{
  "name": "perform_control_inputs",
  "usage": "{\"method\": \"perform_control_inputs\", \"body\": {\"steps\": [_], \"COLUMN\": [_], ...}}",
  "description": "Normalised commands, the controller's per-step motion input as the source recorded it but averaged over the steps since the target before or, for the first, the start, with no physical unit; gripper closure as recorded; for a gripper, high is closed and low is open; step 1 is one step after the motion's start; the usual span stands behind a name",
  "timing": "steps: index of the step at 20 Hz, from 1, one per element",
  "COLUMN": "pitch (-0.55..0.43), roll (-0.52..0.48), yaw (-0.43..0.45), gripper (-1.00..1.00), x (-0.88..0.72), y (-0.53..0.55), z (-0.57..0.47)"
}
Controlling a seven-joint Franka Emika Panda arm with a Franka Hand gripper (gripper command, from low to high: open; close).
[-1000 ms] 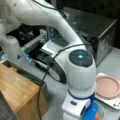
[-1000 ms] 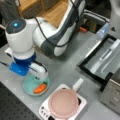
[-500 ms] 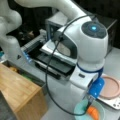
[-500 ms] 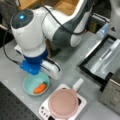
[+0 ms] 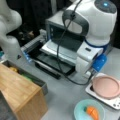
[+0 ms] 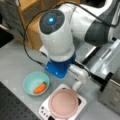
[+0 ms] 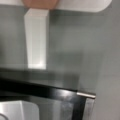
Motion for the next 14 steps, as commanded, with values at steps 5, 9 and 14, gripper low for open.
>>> {"method": "perform_control_inputs", "body": {"steps": [5,9,14], "pitch": [-0.242,-0.261,-0.268], "roll": [-0.084,-0.058,-0.003], "yaw": [0.037,0.000,0.011], "gripper": [-1.00,-1.00,-1.00], "x": [-0.89,-0.82,-0.54], "y": [-0.06,-0.12,-0.03], "z": [-0.08,-0.04,-0.04]}}
